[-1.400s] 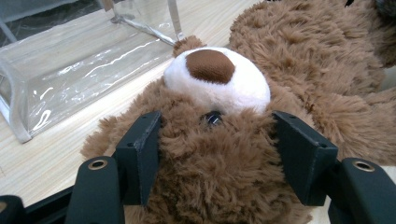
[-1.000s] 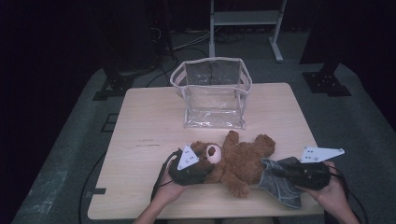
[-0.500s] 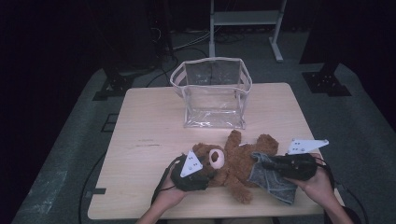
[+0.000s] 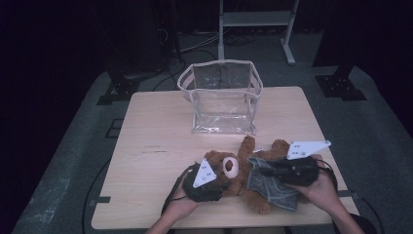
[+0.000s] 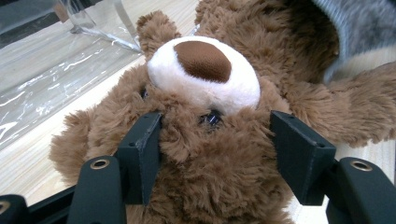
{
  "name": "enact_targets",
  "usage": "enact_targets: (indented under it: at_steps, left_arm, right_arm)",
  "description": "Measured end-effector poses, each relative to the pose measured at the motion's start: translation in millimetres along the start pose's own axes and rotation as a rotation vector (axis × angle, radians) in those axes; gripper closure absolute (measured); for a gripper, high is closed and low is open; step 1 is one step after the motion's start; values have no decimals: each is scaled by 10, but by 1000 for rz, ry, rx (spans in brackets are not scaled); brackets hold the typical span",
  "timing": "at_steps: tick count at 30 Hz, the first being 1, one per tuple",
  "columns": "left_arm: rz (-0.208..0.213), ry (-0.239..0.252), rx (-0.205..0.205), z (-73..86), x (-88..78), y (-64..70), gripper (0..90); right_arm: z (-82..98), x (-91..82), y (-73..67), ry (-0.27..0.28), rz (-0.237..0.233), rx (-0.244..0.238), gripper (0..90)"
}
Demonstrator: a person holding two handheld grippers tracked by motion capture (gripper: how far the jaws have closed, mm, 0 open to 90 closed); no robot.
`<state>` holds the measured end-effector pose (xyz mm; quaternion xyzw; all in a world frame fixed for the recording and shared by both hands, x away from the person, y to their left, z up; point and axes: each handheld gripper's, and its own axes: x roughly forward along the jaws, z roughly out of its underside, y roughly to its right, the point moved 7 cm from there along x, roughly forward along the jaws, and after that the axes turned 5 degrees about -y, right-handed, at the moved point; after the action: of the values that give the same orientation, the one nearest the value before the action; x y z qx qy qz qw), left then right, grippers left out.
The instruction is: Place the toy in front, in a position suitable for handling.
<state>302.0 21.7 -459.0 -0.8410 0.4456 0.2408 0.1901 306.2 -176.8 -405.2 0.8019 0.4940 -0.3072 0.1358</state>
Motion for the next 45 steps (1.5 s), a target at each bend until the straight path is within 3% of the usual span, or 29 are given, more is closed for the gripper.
enact_targets:
  at_steps: [8, 12, 16, 22, 24, 29, 33, 35, 39, 45]
  left_arm:
    - [-1, -1, 11, 12, -8, 9, 362]
    - [11, 3, 15, 10, -2, 32, 369]
    - [13, 4, 29, -2, 28, 77, 367]
    - [9, -1, 37, 14, 31, 78, 367]
    - [5, -2, 42, 25, 30, 83, 367]
    - [3, -2, 47, 26, 8, 72, 358]
    - [-10, 25, 9, -17, -8, 60, 226]
    - [-5, 31, 13, -21, 6, 76, 192]
    - [-18, 4, 59, 18, 40, 125, 283]
    - [-29, 19, 97, 25, 37, 164, 343]
  right_arm:
    - [-49, 346, -27, -78, 7, -38, 739]
    - [-16, 309, 55, -88, 29, -16, 741]
    - [-86, 212, 122, -47, 50, 30, 741]
    - [-227, 337, 126, -68, 55, 14, 740]
    - [-216, 388, 201, -89, 72, 7, 739]
    - [-102, 342, 346, -92, 81, 65, 741]
    - [6, 276, 288, -81, 65, 92, 742]
    - [58, 248, 215, -82, 43, 92, 743]
    - [49, 205, 120, -94, 35, 83, 743]
    - [-293, 281, 14, -38, -29, 74, 744]
